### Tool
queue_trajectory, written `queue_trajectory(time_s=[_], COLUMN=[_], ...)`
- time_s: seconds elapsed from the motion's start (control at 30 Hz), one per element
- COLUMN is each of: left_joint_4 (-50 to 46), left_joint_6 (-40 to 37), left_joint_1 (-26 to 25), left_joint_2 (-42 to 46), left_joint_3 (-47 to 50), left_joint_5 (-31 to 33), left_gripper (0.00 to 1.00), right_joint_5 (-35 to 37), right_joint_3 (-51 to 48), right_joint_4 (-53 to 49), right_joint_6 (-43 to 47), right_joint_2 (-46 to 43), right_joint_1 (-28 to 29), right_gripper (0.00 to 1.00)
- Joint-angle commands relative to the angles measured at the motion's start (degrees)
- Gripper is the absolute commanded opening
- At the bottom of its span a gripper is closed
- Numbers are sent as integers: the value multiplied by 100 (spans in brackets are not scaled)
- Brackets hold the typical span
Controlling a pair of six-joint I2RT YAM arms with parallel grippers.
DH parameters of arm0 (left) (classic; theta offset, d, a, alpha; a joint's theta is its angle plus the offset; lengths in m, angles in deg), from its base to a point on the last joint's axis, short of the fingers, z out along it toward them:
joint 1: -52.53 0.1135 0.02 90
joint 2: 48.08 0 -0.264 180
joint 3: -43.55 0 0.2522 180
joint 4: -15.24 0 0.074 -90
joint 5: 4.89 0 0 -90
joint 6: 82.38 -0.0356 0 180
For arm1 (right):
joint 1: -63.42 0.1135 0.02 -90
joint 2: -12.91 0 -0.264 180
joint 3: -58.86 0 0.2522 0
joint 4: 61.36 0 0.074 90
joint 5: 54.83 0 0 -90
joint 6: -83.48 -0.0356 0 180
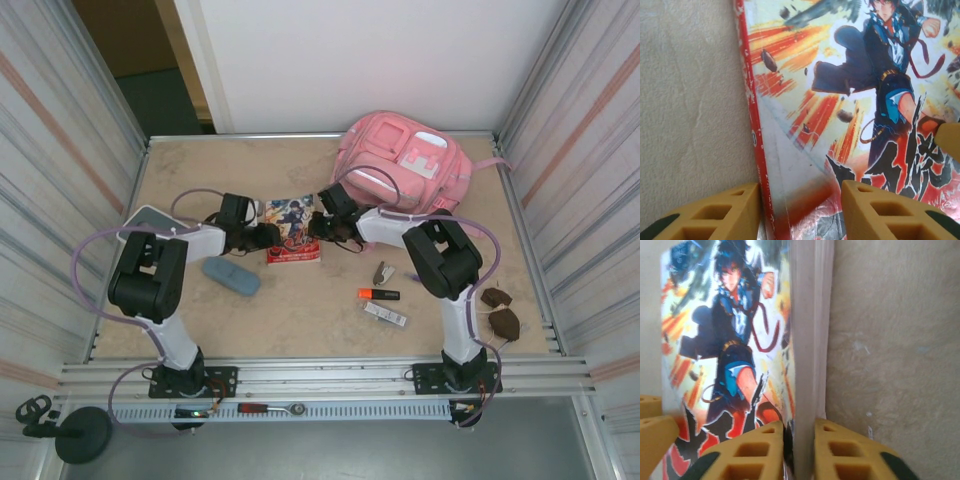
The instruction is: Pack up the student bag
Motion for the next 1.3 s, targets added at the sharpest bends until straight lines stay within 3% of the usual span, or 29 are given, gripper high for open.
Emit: queue_trajectory(time_s=[0.0,0.07,0.3,0.5,0.77,1.03,1.27], left_joint_4=[167,266,1272,1657,2474,3617,4213], left_joint_6=[171,255,1214,1870,2852,3612,3884], left_joint_1=[-45,59,507,595,603,586,370], left_joint_2=[262,404,1394,2264,2493,2059,1973], left_joint_3=[189,303,1127,1600,2004,2171,2157], left_joint_5=[-598,-645,-1186,-1376,-1562,-1960,-2114], left_gripper=[46,47,65,75,90,92,86], right_joint_5=[-352,-487,-975,-1197,-1332,-1288,-1205], right_joint_3=[-279,-504,-1264,-1800,-2132,-2451,-2535], right_joint_4=[430,657,1705,2741,3678,4526,5048], right_joint_6=[-123,-214,-945,-1781,-2467,-3141,-3463], right_joint_2=[-305,-572,-1583,-2139,-2514,-2641,-2455], right_joint_1=[63,-30,-316,-446,-432,-352,-224], right_gripper=[0,0,0,0,0,0,0])
